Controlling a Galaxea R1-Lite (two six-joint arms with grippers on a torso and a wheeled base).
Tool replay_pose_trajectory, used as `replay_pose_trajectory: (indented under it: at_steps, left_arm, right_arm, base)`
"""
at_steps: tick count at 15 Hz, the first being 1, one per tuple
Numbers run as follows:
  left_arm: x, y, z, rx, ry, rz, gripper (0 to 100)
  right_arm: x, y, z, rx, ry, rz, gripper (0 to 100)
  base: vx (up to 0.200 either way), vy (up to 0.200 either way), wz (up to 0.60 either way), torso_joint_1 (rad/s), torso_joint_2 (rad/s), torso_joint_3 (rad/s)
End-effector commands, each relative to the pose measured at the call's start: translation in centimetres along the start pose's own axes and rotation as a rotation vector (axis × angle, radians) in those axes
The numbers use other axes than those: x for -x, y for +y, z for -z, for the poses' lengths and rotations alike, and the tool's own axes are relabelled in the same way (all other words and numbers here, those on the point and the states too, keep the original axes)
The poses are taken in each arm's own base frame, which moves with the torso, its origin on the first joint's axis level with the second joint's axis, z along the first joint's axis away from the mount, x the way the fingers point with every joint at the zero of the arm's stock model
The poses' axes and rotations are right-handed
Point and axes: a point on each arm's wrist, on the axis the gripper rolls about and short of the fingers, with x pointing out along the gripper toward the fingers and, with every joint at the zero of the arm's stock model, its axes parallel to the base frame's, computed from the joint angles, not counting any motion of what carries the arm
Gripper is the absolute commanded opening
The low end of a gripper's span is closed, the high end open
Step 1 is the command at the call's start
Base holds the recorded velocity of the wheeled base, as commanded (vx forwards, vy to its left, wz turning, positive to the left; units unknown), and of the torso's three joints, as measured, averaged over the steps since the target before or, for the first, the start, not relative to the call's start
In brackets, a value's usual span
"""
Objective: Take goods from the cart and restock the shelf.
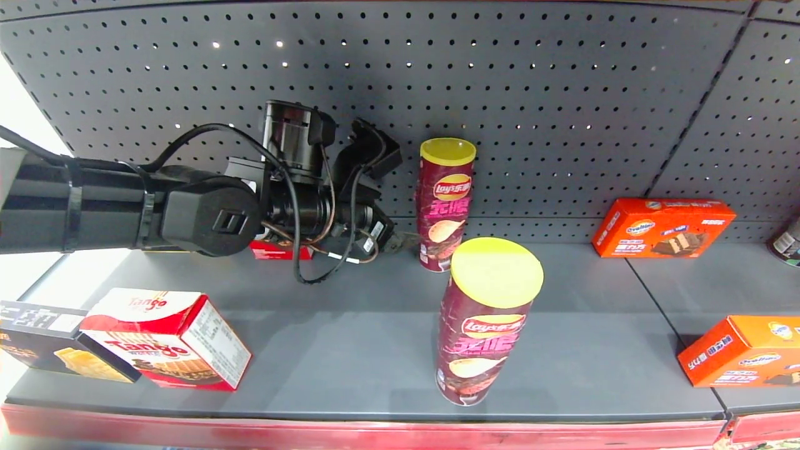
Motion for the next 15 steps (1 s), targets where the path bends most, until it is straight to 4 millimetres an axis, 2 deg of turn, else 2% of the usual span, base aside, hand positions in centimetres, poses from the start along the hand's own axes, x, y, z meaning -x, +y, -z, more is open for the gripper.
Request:
replay_pose_trajectory:
  at_steps: [1,5,6,8,11,13,15]
  left_arm:
    - [1.4,0.1,-1.0,-0.007,-0.026,-0.029,100]
    - [5.1,0.2,-1.9,-0.03,-0.043,-0.087,100]
    - [6.6,-0.1,-1.8,-0.029,-0.04,-0.104,100]
    - [7.8,-0.3,-1.5,-0.024,-0.039,-0.134,100]
    - [8.8,-0.2,-2.1,-0.043,-0.187,-0.274,100]
    - [9.6,-0.9,-1.9,-0.055,-0.244,-0.299,100]
    - [11.7,-2.6,-1.2,-0.062,-0.264,-0.29,100]
  right_arm:
    - [0.0,0.0,0.0,0.0,0.002,0.002,100]
    - [0.0,0.0,0.0,0.0,0.002,0.002,100]
    - [0.0,0.0,0.0,0.0,0.002,0.0,100]
    - [0.0,0.0,0.0,0.0,0.002,0.0,100]
    - [0.0,0.0,0.0,0.0,0.002,0.0,100]
    - [0.0,0.0,0.0,0.0,0.002,0.0,100]
    - [0.0,0.0,0.0,0.0,0.002,0.0,100]
  base:
    - [0.0,0.0,0.0,0.0,0.0,0.0]
    - [0.0,0.0,0.0,0.0,0.0,0.0]
    - [0.0,0.0,0.0,0.0,0.0,0.0]
    - [0.0,0.0,0.0,0.0,0.0,0.0]
    - [0.0,0.0,0.0,0.0,0.0,0.0]
    - [0.0,0.0,0.0,0.0,0.0,0.0]
    - [0.0,0.0,0.0,0.0,0.0,0.0]
